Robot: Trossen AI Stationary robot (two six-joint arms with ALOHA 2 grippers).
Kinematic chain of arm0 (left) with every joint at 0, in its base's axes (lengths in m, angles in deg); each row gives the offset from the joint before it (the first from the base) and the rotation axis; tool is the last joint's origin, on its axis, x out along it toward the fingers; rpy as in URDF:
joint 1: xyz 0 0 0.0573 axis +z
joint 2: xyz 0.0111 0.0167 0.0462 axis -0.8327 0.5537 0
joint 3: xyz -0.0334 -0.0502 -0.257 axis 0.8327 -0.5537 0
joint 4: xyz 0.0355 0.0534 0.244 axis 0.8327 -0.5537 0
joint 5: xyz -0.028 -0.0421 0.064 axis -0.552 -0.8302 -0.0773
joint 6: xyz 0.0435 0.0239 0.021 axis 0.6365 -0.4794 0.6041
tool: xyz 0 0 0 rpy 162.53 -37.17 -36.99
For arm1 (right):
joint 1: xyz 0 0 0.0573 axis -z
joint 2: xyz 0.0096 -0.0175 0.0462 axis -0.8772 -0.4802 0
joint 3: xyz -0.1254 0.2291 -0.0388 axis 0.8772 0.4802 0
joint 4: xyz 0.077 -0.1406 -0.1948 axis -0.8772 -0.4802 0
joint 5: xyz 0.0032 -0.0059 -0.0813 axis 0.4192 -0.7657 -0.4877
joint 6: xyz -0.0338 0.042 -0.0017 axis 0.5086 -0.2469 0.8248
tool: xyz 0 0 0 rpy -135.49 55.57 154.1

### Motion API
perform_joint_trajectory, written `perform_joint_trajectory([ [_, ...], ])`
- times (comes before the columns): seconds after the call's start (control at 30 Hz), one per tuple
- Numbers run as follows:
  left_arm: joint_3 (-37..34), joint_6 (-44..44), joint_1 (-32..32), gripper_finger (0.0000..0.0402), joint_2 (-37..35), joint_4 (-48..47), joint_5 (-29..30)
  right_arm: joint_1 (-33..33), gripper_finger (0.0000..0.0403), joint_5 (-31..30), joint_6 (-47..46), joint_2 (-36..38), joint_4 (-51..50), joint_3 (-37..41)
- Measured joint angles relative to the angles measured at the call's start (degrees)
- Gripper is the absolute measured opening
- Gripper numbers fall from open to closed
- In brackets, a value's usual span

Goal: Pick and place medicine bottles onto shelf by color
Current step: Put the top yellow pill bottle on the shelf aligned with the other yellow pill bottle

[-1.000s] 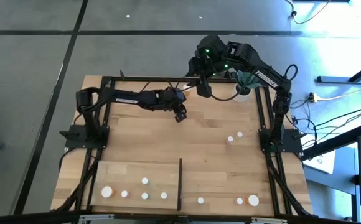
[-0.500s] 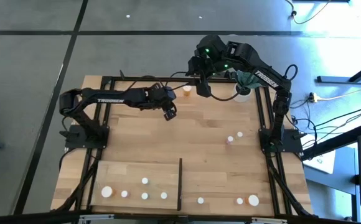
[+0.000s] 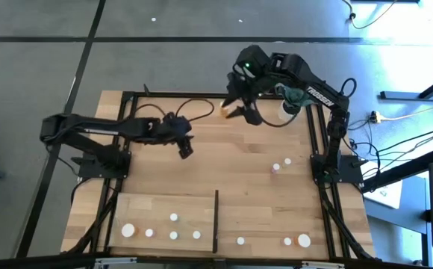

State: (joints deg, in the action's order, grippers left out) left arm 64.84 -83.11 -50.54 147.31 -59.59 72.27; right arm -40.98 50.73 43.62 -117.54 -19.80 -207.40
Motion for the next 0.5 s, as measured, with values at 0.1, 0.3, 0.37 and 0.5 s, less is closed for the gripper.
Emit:
perform_joint_trajectory([
  [0.1,-1.2,1.4,-2.4,0.0111,-2.5,0.2,-5.1,-1.3,0.0198,1.8,0.9,0.0,-1.7,0.0],
  [0.3,-1.4,1.5,-9.0,0.0111,-3.1,1.4,-10.3,-4.2,0.0198,1.5,1.0,0.0,-3.4,0.0],
  [0.37,-1.4,1.6,-11.9,0.0111,-3.1,2.9,-10.5,-5.2,0.0198,0.5,1.0,0.0,-3.5,0.0],
  [0.5,-1.4,1.4,-17.5,0.0111,-3.1,6.4,-10.2,-6.5,0.0198,0.0,1.0,0.0,-3.5,0.0],
])
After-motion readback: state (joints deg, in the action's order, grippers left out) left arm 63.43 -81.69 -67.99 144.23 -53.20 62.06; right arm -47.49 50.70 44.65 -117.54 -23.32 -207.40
